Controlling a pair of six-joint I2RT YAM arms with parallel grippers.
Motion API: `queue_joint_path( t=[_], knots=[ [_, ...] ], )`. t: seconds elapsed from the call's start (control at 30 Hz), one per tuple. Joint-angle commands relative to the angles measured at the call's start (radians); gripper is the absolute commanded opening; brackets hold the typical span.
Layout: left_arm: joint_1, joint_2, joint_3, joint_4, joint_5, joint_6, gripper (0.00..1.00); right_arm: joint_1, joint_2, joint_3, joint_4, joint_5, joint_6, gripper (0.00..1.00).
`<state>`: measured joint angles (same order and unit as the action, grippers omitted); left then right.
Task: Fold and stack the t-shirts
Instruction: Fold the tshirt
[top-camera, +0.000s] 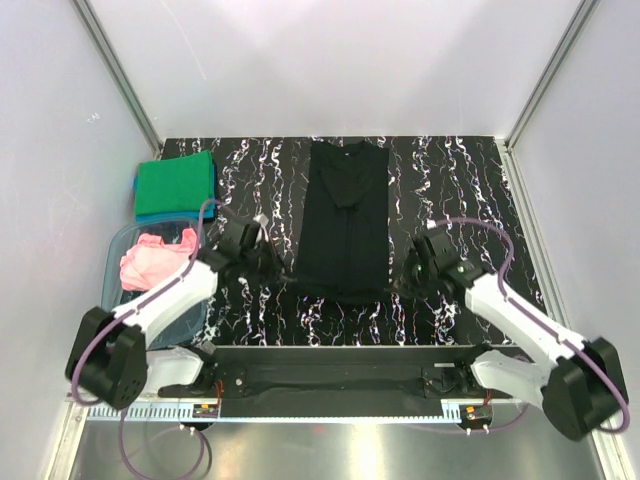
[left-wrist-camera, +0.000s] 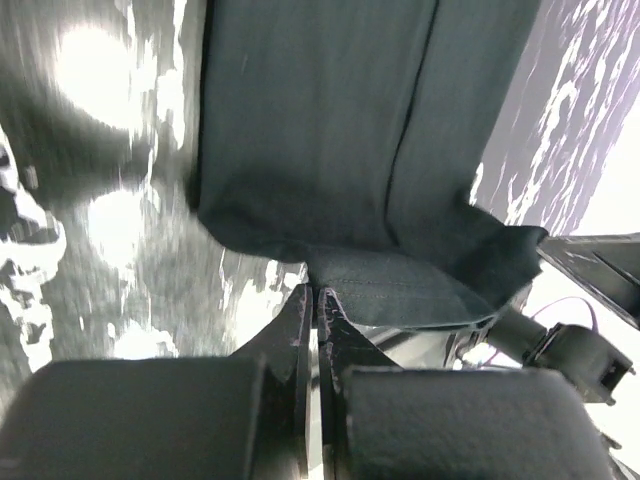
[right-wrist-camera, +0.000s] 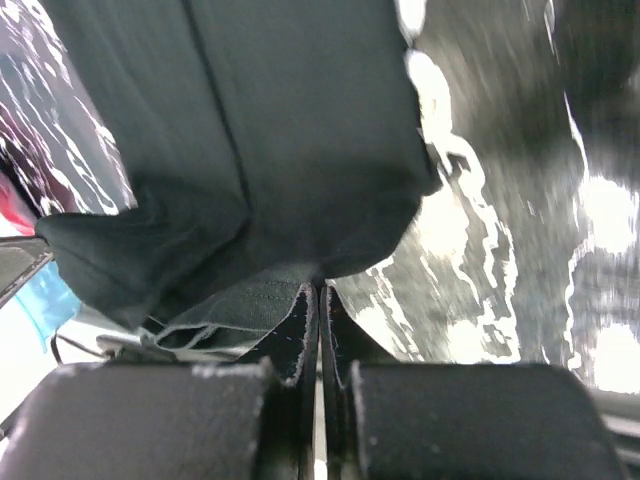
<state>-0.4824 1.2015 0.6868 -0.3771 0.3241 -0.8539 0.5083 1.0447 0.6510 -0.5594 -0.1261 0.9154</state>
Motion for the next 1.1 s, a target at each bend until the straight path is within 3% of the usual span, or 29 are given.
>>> queue_joint_path(
  t=[0.0,0.1,0.33,0.7,1.07],
  knots=[
    [0.05,0.068,0.132,-0.006,0.038,0.084,0.0,0.004,0.096,0.152,-0.02,0.12,-0.096,0.0],
    [0.111,0.142,0.178,0.041,0.094,0.09,0.0,-0.008,0.199,0.265,-0.045,0.186,-0.15,0.0],
    [0.166,0.369,0.468,-0.01,0.138,0.205,0.0,-0.059,0.388,0.487,-0.031,0.215,-0.239,0.0],
    [0.222,0.665,0.818,0.021,0.23,0.225,0.0,-0.195,0.62,0.72,0.029,0.155,-0.329,0.0],
    [0.265,0.866,0.962,0.138,0.299,0.196,0.0,-0.243,0.851,0.895,0.087,0.065,-0.395,0.0]
  ],
)
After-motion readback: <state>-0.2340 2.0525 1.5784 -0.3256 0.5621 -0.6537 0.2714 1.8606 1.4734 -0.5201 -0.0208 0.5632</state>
